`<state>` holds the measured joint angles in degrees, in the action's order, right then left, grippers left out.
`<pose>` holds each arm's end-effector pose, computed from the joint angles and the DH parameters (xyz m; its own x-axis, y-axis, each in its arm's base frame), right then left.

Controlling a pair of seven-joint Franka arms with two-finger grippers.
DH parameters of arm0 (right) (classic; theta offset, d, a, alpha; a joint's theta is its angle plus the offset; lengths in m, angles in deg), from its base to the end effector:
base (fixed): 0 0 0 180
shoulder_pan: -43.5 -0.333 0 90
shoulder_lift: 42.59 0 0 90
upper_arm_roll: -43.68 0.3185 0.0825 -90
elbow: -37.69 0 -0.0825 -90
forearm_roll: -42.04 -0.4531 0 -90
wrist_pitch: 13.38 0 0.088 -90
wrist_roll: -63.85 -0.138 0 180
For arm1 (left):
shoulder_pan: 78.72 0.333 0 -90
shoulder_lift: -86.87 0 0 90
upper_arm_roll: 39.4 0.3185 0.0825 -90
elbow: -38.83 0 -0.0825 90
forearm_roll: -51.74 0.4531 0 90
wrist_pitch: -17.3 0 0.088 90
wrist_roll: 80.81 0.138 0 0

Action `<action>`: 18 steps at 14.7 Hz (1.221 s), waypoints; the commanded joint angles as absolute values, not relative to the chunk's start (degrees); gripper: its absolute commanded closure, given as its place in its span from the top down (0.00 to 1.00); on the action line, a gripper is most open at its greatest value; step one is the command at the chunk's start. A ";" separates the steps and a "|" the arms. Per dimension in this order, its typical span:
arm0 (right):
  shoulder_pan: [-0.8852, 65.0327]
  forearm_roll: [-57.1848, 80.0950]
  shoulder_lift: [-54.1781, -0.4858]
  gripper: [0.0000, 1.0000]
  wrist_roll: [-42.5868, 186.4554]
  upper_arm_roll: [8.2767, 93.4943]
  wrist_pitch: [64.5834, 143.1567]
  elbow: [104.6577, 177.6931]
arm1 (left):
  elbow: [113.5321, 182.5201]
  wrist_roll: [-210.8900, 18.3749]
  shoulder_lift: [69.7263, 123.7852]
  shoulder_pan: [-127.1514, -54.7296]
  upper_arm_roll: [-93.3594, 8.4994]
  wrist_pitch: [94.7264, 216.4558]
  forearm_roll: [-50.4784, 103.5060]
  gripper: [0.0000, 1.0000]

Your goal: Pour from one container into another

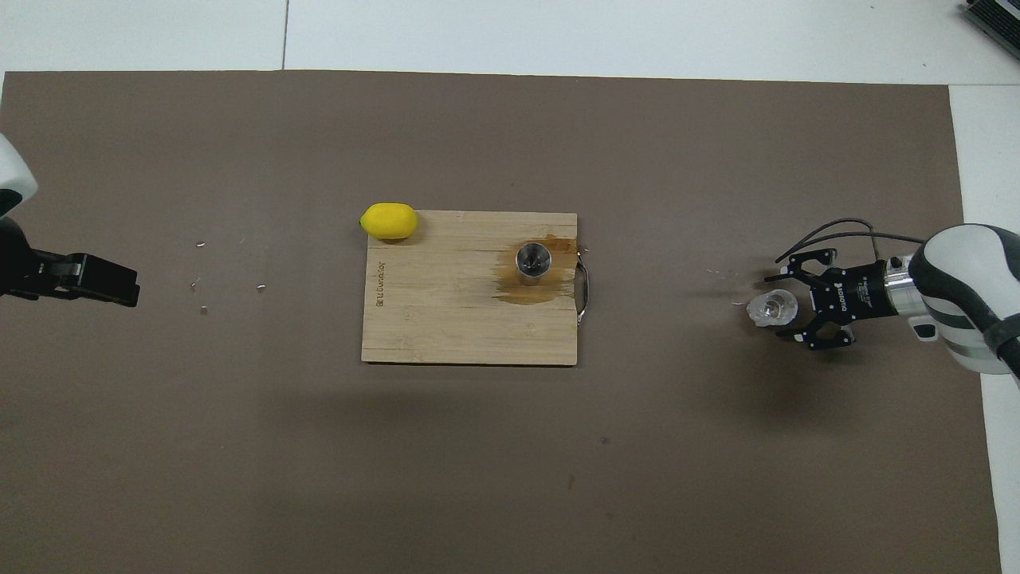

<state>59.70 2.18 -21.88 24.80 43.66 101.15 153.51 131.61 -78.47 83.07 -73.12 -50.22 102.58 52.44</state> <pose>0.5981 -0.1146 0.1830 0.1650 -0.7669 -0.6202 -0.9850 -0.1597 -0.0646 0.5894 -0.0552 0.6027 0.9894 -0.1291 -0.0666 -0.1309 -0.9912 -0.0220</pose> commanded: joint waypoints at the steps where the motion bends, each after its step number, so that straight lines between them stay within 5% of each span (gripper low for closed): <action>1: 60.90 1.43 -24.38 1.00 26.84 43.77 101.14 154.49 | 133.13 -78.09 81.60 -72.31 -50.83 102.29 52.88 1.00; 11: 60.47 17.07 -36.33 1.00 33.58 44.47 100.88 153.88 | 133.13 -79.75 81.69 -70.03 -50.65 104.39 47.88 1.00; 18: 44.84 36.23 -40.21 1.00 37.65 44.48 99.13 153.79 | 133.40 -79.93 81.60 -70.90 -51.18 104.75 52.00 1.00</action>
